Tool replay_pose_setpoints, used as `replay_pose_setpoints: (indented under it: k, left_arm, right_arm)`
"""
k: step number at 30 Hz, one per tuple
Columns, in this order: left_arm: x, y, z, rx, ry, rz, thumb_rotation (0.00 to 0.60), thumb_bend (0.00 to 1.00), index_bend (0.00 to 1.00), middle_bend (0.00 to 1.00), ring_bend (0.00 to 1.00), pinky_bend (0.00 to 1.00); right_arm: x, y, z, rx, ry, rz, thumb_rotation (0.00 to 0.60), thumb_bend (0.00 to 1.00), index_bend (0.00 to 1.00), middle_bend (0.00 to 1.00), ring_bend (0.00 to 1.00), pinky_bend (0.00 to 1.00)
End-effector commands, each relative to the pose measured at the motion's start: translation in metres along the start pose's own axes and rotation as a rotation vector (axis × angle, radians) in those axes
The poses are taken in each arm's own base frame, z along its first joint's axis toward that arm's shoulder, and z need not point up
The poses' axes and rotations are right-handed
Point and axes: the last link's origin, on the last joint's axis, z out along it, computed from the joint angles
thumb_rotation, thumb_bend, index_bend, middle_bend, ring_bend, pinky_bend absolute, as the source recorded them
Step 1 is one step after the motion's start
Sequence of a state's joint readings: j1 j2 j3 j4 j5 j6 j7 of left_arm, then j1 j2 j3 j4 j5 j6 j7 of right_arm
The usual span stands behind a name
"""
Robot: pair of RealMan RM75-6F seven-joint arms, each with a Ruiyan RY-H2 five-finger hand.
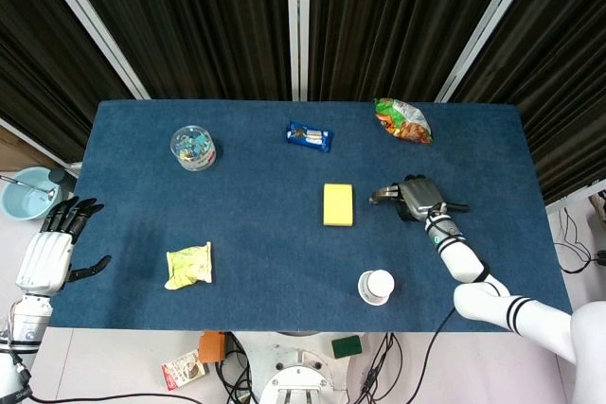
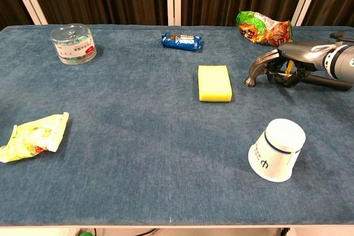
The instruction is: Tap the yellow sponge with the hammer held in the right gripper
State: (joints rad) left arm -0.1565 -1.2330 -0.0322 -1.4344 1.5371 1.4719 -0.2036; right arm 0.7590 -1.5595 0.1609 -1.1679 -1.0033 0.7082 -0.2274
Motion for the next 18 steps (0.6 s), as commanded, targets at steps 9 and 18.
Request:
replay_pose_setpoints:
  k: [9, 18]
  left_arm:
    - [-0.0013, -0.0001, 0.0001, 0.002, -0.006, -0.001, 0.600, 0.15, 0.17, 0.13, 0.04, 0.08]
    - [-0.0024, -0.0002, 0.0009, 0.004, -0.010, -0.004, 0.600, 0.15, 0.18, 0.13, 0.04, 0.08]
  right_arm:
    - [-0.0011, 0.0036, -0.0014, -0.005, 0.005, 0.003, 0.600, 0.62, 0.52, 0.49, 0.26, 0.27]
    - [-0.0002, 0.0050, -0.0015, -0.001, 0.025, 0.007, 0.600, 0.79, 0.61, 0.54, 0.32, 0.34]
